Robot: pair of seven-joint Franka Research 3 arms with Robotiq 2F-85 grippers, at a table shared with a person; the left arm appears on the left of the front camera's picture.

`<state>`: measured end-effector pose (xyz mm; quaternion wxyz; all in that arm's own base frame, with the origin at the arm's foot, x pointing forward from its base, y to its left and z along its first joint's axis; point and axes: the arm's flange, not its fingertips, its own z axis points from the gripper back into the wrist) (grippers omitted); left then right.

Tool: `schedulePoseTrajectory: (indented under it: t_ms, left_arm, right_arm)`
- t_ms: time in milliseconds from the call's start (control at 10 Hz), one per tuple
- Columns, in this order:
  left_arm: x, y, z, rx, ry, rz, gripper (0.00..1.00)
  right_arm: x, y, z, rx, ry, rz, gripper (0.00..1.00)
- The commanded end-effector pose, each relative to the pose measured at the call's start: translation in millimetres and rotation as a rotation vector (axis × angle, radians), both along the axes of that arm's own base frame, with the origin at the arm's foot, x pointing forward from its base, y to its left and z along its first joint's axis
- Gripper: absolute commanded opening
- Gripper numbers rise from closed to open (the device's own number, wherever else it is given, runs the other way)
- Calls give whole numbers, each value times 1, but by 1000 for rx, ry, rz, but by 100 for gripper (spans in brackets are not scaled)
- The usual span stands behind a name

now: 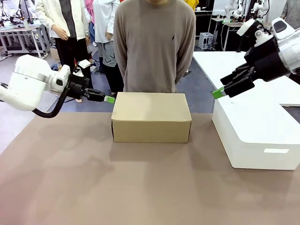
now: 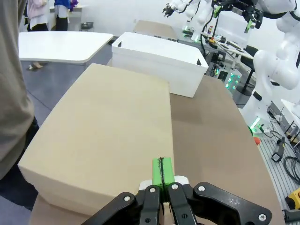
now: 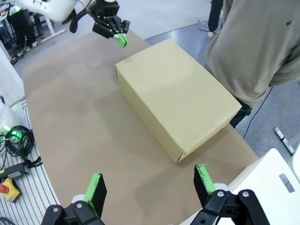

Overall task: Pack the shoes into the box.
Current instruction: Press down on the lid of the Shoes Box.

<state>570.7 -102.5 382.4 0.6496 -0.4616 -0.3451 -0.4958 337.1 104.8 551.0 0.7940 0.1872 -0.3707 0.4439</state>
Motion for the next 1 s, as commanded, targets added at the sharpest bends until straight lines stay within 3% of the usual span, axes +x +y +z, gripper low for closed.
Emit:
schedulePoseTrajectory:
  t_ms: [0, 100, 200, 300, 400, 500, 700, 800, 900]
  left_arm:
    - [0, 0, 0, 0, 0, 0, 0]
    - [-11, -2, 22, 49, -42, 7, 0]
    - [-21, -2, 42, 143, -68, 56, 6]
    - [-30, -2, 59, 207, -84, 75, 26]
    - [-39, -2, 74, 271, -91, 96, 45]
    - [-46, -2, 88, 349, -98, 123, 65]
    - [-59, -4, 108, 379, -37, 108, 100]
    - [-67, -5, 118, 408, 0, 120, 100]
    - [-77, -6, 129, 435, 27, 139, 100]
  right_arm:
    - [2, 10, 13, -19, 6, -2, 100]
    - [10, 20, 21, -29, 29, -4, 100]
    - [22, 34, 29, -58, 38, 0, 100]
    - [34, 48, 35, -96, 60, 11, 100]
    - [46, 63, 41, -137, 59, 25, 90]
    - [56, 76, 46, -177, 69, 31, 70]
    - [78, 99, 49, -234, 83, 16, 31]
    - [90, 110, 47, -254, 90, 3, 11]
    - [100, 122, 43, -273, 94, -16, 0]
